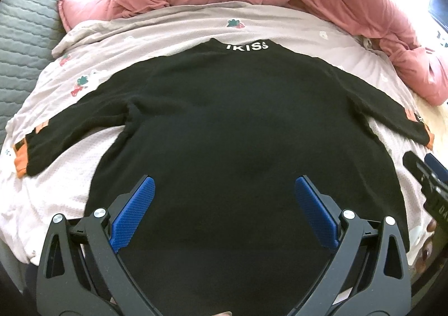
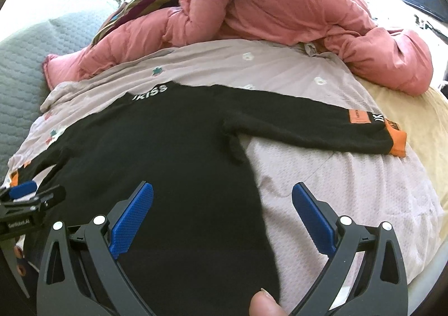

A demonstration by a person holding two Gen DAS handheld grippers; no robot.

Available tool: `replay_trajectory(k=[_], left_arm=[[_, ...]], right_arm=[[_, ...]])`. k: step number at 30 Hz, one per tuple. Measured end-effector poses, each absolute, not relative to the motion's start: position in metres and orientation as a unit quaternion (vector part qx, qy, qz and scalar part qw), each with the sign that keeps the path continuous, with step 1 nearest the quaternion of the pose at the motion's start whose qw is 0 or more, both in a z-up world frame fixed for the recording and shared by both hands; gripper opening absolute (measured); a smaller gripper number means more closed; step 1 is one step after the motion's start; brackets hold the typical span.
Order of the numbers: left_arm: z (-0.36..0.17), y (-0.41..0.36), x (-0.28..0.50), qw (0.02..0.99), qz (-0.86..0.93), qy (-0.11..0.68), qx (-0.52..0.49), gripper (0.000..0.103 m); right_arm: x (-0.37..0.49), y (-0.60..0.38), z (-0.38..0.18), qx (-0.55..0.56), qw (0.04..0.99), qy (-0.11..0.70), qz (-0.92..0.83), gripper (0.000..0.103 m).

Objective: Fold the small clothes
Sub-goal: 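Move the right gripper over to the orange cuff of the sleeve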

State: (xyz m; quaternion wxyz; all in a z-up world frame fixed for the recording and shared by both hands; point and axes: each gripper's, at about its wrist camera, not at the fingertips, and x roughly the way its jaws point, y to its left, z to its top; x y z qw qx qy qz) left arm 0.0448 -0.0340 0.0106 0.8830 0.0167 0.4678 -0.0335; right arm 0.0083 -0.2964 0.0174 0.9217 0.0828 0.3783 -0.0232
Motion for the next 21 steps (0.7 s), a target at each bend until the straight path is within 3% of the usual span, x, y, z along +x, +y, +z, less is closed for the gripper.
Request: replay_trajectory(k=[21], left_arm=[[0.010,-0.061,0.089,0.879,-0.051,0.473,0.005,0.094]], right_arm=[[0.037,-0.385,0.014,0.130,0.916,0.367,-0.093,0.099]])
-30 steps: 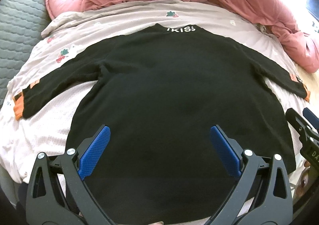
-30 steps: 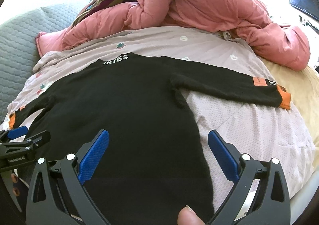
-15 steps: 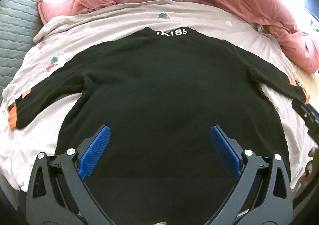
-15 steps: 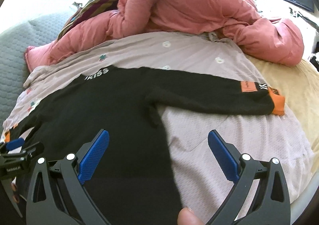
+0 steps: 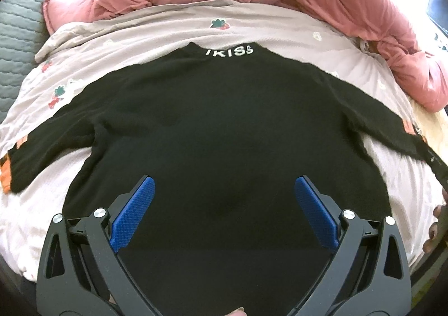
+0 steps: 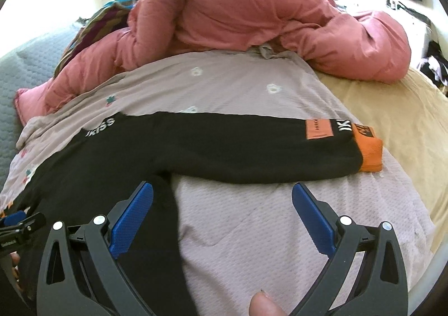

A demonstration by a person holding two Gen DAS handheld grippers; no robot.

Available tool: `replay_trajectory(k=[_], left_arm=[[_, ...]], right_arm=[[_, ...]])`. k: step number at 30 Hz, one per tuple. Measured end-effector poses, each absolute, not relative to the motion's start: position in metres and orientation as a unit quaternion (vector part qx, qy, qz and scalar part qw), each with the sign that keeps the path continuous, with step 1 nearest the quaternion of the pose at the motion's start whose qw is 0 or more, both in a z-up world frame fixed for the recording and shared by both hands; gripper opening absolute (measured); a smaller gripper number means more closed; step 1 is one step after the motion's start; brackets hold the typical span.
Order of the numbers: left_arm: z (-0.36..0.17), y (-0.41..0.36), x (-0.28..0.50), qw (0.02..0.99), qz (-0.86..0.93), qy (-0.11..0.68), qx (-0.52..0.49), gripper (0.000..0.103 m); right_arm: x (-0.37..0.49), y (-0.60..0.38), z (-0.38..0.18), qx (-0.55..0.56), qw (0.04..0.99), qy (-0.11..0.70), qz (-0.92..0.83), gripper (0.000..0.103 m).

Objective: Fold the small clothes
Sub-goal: 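Move the right gripper over to the orange cuff of the sleeve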

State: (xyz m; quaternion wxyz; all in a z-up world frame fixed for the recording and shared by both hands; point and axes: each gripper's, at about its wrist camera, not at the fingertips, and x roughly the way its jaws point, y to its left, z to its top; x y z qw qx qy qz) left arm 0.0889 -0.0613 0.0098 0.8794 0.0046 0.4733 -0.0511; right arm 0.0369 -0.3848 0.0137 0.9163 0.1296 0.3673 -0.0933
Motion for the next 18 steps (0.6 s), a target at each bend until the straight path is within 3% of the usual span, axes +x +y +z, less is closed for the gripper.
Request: replay_trajectory(k=[18], left_arm=[[0.024,-0.058,0.148,0.887,-0.040,0.460,-0.009,0.094]], right_arm=[[0.044,-0.501,0.001,0.165,0.887,0.371,-0.219,0.099]])
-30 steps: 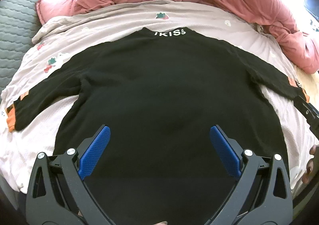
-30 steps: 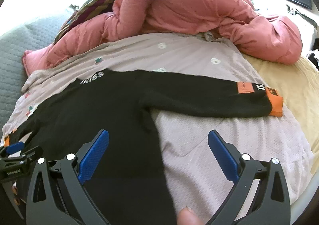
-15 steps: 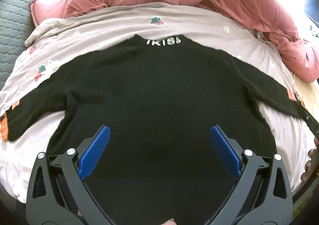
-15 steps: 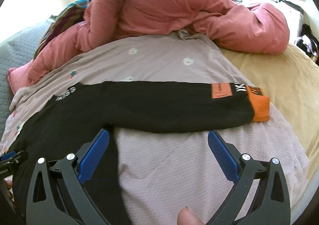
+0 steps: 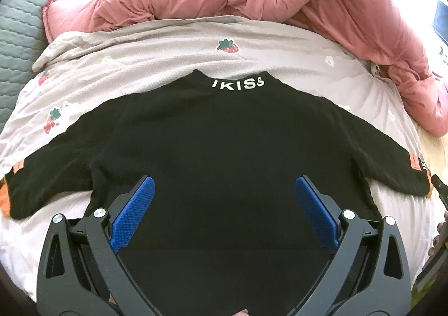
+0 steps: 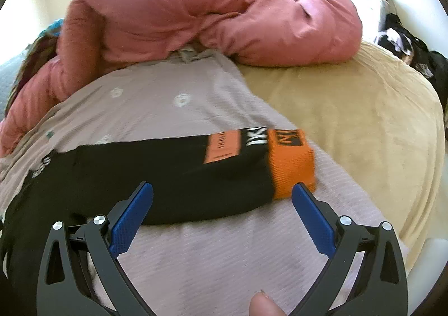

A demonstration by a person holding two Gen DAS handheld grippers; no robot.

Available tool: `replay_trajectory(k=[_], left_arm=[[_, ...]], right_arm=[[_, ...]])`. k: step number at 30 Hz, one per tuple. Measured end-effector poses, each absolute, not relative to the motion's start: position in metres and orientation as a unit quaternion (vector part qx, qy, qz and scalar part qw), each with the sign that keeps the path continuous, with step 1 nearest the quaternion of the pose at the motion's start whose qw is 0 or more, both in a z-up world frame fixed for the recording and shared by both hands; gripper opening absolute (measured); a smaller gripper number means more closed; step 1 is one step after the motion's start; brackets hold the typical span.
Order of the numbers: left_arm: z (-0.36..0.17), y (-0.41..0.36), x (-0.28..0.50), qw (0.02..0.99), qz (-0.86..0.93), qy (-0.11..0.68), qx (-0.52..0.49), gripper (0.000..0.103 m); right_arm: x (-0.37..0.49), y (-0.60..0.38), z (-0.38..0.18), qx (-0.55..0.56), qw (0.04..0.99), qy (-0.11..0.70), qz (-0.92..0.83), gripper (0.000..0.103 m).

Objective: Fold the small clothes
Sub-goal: 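Move the right gripper over to the orange cuff of the sleeve, then close the right gripper on the orange sleeve cuff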

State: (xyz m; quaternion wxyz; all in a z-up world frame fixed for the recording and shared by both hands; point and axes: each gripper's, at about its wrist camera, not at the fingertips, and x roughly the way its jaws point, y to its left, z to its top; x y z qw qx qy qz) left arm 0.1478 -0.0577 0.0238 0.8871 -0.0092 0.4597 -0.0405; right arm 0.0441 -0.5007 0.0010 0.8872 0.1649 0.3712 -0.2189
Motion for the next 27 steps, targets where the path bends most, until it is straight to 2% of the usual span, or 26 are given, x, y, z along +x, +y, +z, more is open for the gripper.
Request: replay_trajectory(k=[16,23,25,27], left_arm=[[0.008,-0.072,0.205,0.888,-0.034,0.458,0.004,0.094],[-0.024,-0.071,0.217,0.877,-0.046,0.479,0.002,0.094],[-0.034,-0.068,0.220,0.872,-0.049,0.487,-0.004,0.094],[-0.041,-0.061,0.220,0.870,-0.049,0.491,-0.016,0.094]], right_arm=[[0.081,-0.562,-0.035,0.171,0.851,0.423,-0.261,0.098],[0.090,-0.566,-0.046,0.175,0.843,0.439,-0.255,0.097],[0.091,-0.566,-0.047,0.179,0.840,0.442,-0.258,0.077],[0.089,-0.562,-0.044,0.175,0.841,0.437,-0.267,0.069]])
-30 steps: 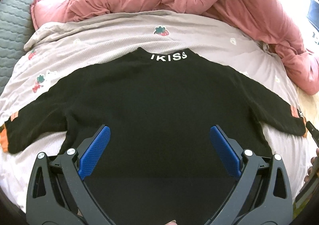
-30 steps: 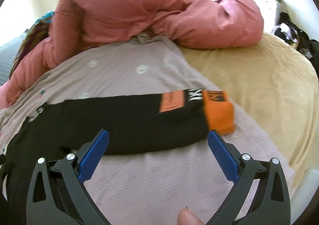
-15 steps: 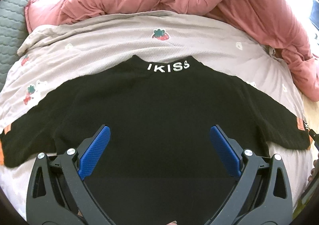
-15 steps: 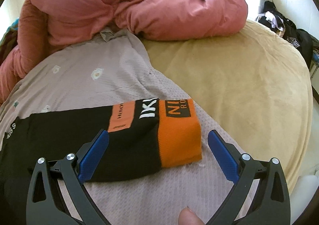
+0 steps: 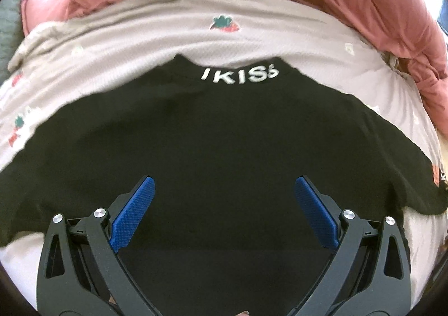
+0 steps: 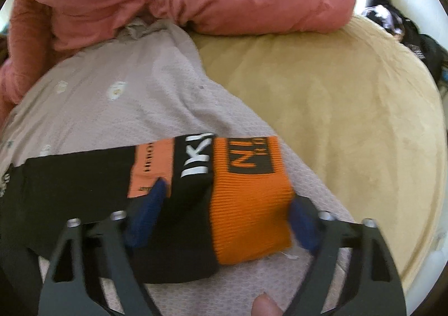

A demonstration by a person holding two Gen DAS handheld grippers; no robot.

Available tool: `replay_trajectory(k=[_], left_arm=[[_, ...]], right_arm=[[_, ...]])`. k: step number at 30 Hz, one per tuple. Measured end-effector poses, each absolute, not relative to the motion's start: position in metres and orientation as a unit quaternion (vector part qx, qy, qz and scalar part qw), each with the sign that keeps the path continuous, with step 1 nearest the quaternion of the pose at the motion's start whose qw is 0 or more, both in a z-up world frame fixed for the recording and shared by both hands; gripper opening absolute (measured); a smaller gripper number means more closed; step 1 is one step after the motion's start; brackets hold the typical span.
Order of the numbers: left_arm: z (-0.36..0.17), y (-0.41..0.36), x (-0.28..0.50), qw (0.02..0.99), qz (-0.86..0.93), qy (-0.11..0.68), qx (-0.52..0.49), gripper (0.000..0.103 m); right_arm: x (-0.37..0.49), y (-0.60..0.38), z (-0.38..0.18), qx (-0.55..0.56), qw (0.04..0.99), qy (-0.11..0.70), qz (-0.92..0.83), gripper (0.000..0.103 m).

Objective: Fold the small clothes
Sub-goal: 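Close the right gripper on the orange sleeve cuff, then lift the cuff and fold the sleeve across the shirt body, release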

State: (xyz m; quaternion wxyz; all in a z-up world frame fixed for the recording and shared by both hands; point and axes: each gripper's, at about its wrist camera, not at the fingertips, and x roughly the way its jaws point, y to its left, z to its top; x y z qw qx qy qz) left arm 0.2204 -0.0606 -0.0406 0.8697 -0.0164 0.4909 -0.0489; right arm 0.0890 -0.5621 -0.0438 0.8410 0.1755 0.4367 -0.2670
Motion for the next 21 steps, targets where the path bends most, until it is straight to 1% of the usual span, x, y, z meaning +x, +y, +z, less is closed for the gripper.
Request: replay_trajectory(k=[1,2,3,4,9,15,21], left_arm=[[-0.044,-0.056,0.220,0.869,-0.050,0.491,-0.026,0.094],[-0.046,-0.055,0.219,0.868,-0.052,0.492,-0.032,0.094],[-0.048,-0.053,0.217,0.867,-0.057,0.494,-0.036,0.094],[-0.050,-0.051,0.216,0.867,-0.059,0.493,-0.039,0.094],[-0.049,-0.046,0.211,0.874,-0.060,0.480,-0.039,0.094],[-0.037,-0.040,0.205,0.882,-0.070,0.464,-0.041,0.094],[-0.023,-0.027,0.200,0.890,-0.073,0.449,-0.046,0.094]], right_arm=[[0.088,-0.561,-0.042,0.178,0.844,0.432,-0.264,0.054],[0.087,-0.561,-0.041,0.182,0.845,0.428,-0.263,0.046],[0.086,-0.559,-0.039,0.186,0.848,0.423,-0.259,0.036],[0.085,-0.556,-0.035,0.184,0.855,0.416,-0.247,0.022],[0.082,-0.537,-0.009,0.181,0.880,0.383,-0.214,0.019],[0.087,-0.496,0.031,0.179,0.903,0.355,-0.163,0.018],[0.110,-0.439,0.059,0.177,0.916,0.346,-0.098,0.018]])
